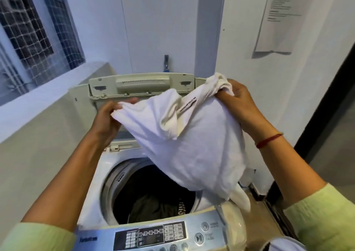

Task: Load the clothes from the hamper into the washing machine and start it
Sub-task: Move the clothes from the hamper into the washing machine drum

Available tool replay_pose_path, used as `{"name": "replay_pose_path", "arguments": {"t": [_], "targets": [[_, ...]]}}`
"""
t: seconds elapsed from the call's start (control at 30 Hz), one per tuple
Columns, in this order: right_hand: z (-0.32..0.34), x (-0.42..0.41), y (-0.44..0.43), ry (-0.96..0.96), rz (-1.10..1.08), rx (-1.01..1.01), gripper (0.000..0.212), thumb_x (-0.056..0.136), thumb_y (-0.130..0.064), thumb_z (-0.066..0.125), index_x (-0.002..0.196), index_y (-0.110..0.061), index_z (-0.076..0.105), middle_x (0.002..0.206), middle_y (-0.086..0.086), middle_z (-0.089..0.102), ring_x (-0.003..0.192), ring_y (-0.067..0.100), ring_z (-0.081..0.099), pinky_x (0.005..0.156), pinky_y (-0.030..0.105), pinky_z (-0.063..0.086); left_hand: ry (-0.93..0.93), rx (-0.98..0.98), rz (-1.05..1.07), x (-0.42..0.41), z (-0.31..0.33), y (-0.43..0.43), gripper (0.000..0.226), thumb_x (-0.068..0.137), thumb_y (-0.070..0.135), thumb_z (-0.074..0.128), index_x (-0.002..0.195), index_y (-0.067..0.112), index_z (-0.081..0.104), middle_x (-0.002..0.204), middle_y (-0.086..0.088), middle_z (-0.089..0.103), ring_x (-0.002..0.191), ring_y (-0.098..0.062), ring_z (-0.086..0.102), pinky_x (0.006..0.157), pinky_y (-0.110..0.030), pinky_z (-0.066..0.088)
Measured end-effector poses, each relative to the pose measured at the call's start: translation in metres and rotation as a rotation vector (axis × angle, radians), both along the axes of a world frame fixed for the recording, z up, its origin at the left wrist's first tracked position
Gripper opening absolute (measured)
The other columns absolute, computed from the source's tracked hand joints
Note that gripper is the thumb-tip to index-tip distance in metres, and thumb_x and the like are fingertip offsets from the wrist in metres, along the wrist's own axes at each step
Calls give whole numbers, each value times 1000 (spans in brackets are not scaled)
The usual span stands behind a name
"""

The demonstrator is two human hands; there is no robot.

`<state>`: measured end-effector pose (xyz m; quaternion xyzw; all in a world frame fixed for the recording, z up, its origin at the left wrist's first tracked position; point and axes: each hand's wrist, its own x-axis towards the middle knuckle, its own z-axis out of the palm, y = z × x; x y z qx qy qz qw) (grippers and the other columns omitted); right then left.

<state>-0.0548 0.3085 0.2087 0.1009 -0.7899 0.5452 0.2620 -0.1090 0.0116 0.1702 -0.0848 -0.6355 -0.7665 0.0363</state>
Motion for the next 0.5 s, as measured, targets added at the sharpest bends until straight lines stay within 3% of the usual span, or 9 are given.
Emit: {"name": "replay_pose_path", "arguments": {"t": [0.1,0.17,0.23,0.33,0.4,0.43,0.5], "targets": [[-1,-15,-17,-10,-33,180,15,89,-31,55,75,-28,60,82,-5,61,76,7,54,71,27,43,-96,14,16,-2,-25,-7,39,74,22,39,44,20,63,49,10,58,53,-9,52,59,-26,32],[5,-22,-21,18,-109,331,21,91,-33,55,80,-18,64,85,2,64,82,18,57,74,35,43,53,-151,65,-8,-29,-20,29,71,34,49,45,23,59,46,12,52,50,-3,45,56,-24,30],[12,-28,-14,-36,-39,479,28,85,-38,63,91,-11,66,89,2,66,86,17,59,78,33,43,306,-467,24,-15,-22,-40,27,68,52,55,60,27,60,55,13,54,52,3,43,55,-18,33],[4,-32,-5,-434,282,796,50,62,-49,80,103,-25,65,105,-6,69,96,13,62,91,29,47,438,-1266,-147,-16,-15,-53,56,55,63,70,97,29,57,86,13,64,74,-3,57,65,-18,41],[-33,-33,-3,-794,386,1071,72,54,-52,83,116,-32,54,123,-6,61,109,15,57,102,32,42,425,-1755,-212,-18,-29,-47,57,62,56,75,110,30,56,102,7,69,92,-17,64,71,-24,44],[-61,-28,-5,-958,378,1158,82,56,-50,83,125,-30,46,132,-2,55,115,18,53,104,32,40,422,-1881,-235,-18,-41,-40,48,71,50,72,111,28,59,108,3,69,99,-22,64,75,-26,45],[-122,-16,-8,-1120,248,1293,98,60,-50,81,140,-20,34,142,4,46,126,24,46,106,31,37,374,-1909,-267,-20,-63,-28,31,82,41,61,107,22,64,113,-4,69,105,-27,62,83,-30,50]]}}
